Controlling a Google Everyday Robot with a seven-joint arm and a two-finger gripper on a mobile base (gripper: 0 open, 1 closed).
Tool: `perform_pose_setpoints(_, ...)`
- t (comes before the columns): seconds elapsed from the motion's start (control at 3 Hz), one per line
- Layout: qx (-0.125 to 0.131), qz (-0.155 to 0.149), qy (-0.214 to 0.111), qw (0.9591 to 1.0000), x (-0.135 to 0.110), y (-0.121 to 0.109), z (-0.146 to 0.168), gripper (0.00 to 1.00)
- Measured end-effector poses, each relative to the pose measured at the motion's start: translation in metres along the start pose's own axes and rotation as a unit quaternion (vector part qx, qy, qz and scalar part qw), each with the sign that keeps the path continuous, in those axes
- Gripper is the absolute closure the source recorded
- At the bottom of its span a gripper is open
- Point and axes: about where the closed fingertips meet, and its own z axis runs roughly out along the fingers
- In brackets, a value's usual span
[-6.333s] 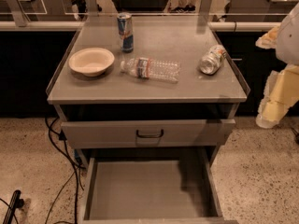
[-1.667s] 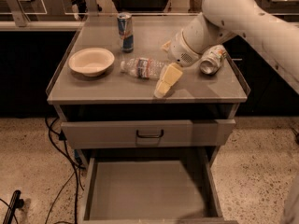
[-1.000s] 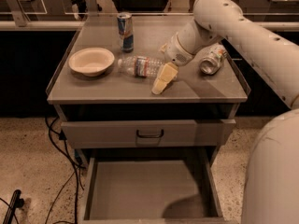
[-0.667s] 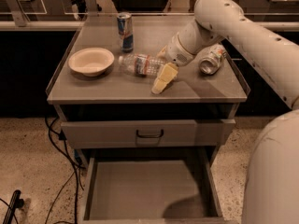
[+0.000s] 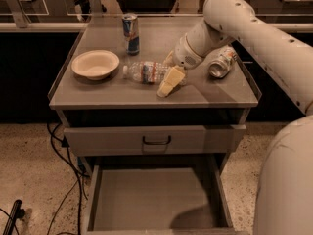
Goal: Place water bottle into middle drawer
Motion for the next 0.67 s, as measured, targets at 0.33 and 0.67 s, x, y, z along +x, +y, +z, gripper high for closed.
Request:
perform_pose_setpoints(0.33, 0.0, 0.0, 0.0, 1.0, 0.0, 0.0, 0.0001, 1.0)
perform_pose_setpoints(0.67, 0.0, 0.0, 0.0, 1.0, 0.0, 0.0, 0.0001, 1.0)
